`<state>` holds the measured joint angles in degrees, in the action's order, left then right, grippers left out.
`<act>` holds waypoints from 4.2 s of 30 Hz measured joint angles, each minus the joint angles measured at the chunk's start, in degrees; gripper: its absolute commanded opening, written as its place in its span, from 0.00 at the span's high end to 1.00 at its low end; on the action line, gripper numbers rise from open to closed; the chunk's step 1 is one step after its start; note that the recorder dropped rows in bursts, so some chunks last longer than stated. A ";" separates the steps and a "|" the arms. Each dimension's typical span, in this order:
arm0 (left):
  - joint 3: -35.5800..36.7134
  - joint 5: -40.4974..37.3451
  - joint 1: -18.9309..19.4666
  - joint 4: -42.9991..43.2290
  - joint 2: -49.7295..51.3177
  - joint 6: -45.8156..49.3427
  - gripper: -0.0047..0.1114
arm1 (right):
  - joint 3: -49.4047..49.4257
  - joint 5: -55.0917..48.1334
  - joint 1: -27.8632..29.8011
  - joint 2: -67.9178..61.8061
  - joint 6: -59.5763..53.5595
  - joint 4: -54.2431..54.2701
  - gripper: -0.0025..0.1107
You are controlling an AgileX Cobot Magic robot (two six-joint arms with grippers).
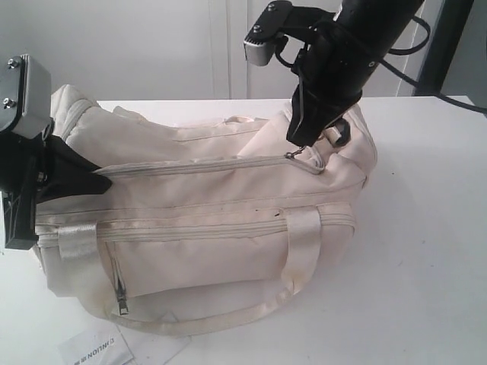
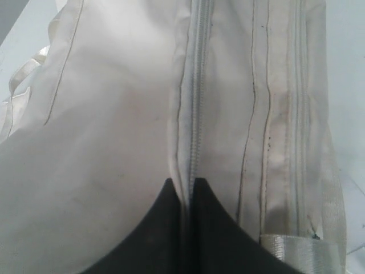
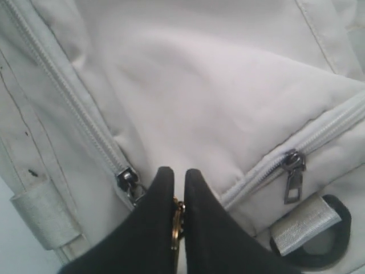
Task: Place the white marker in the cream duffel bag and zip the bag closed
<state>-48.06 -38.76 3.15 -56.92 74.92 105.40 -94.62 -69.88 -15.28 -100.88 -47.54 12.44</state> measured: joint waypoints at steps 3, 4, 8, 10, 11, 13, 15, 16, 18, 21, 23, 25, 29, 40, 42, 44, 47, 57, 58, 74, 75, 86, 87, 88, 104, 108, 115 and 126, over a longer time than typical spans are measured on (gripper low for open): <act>0.00 0.00 0.00 0.00 0.00 0.00 0.96 | 0.26 0.00 1.00 0.00 0.00 0.40 0.98; 0.00 0.00 0.00 0.00 0.00 0.00 0.96 | 0.61 0.00 1.21 0.00 0.00 0.53 0.98; 0.00 -0.11 0.00 0.00 0.00 0.00 0.96 | 2.53 0.04 2.62 0.00 0.00 0.72 0.98; 0.00 -0.11 -0.07 0.00 0.00 0.00 0.96 | 3.00 0.04 3.30 0.00 0.00 1.29 0.98; 0.00 -0.21 -0.07 0.00 0.00 0.00 0.96 | 3.23 0.14 3.45 0.05 0.00 1.70 0.98; 0.00 -0.21 -0.07 0.00 0.00 0.00 0.96 | 3.25 0.14 3.85 0.28 0.00 2.18 0.98; 0.00 -0.07 -0.07 0.00 0.00 0.00 0.96 | 3.25 0.14 4.31 0.79 0.00 2.44 0.98; 0.00 0.02 -0.07 0.00 0.00 0.00 0.96 | 3.25 0.14 4.33 0.96 0.00 2.68 0.98; 0.00 0.62 -0.07 0.00 0.00 0.00 0.96 | 3.25 0.14 4.55 1.32 0.00 2.91 0.98; 0.00 2.17 -0.07 0.73 0.00 0.00 0.96 | 3.90 0.14 4.70 2.12 0.00 3.23 0.98; 0.00 3.13 -0.13 0.98 0.00 0.00 0.96 | 4.65 0.27 4.95 2.91 0.00 3.67 0.98; 0.00 3.69 -0.13 0.98 0.00 0.00 0.96 | 5.80 0.48 4.89 3.62 0.00 4.43 0.98; 0.00 4.14 -0.13 1.34 0.00 -0.13 0.95 | 8.34 0.60 4.98 4.71 -0.82 6.81 0.98; 0.00 -1.13 0.07 -2.65 0.00 -2.73 0.34 | 11.91 3.05 5.55 5.38 -4.06 9.54 0.98; 0.00 -1.84 0.07 -2.77 0.00 -4.88 0.34 | 11.91 3.28 5.55 5.38 -4.17 9.89 0.98; 0.00 -2.90 0.07 -3.16 -0.11 -6.75 0.34 | 11.91 3.66 5.55 5.52 -4.40 10.22 0.98; 0.00 -4.90 0.07 -6.14 -1.29 -7.68 0.34 | 11.91 4.53 5.55 5.55 -4.40 10.58 0.98; 0.00 -7.35 -7.14 -29.46 0.23 2.45 0.35 | 11.91 5.62 5.55 5.65 -4.40 10.93 0.98; 0.00 -6.77 -8.42 -30.22 0.73 3.23 0.35 | 11.91 5.73 5.55 5.65 -4.40 10.93 0.98; -7.58 5.85 -22.80 -33.63 11.05 -1.36 0.36 | 11.91 5.97 5.55 5.65 -4.40 11.06 0.98; -9.38 6.38 -23.43 -31.15 11.87 -3.50 0.36 | 11.91 5.97 5.55 5.65 -4.40 11.06 0.98; -18.67 8.18 -27.98 -13.94 18.80 -18.77 0.36 | 11.91 6.53 5.55 5.65 -4.40 11.06 0.98; -19.03 8.91 -28.11 -13.71 19.10 -18.89 0.36 | 11.91 6.56 5.55 5.65 -4.40 11.06 0.98; -19.25 9.56 -28.22 -13.71 19.38 -19.04 0.36 | 11.91 6.56 5.55 5.65 -4.40 11.06 0.98; -19.73 9.92 -28.61 -12.48 21.84 -19.62 0.48 | 11.91 7.00 5.55 5.65 -4.40 11.06 0.98; -19.73 9.92 -28.61 -12.48 21.98 -19.73 0.71 | 11.91 7.00 5.55 5.65 -4.40 11.06 0.98; -19.73 10.14 -28.61 -11.84 22.02 -19.73 0.96 | 11.91 7.00 5.55 5.65 -4.40 11.06 0.98; -19.73 9.78 -28.61 -11.62 21.90 -20.11 0.96 | 11.91 7.25 5.55 5.65 -4.40 9.95 0.98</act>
<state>-67.79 -28.98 -25.46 -68.53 96.82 85.29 -82.71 -62.63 -9.74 -95.23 -51.94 22.39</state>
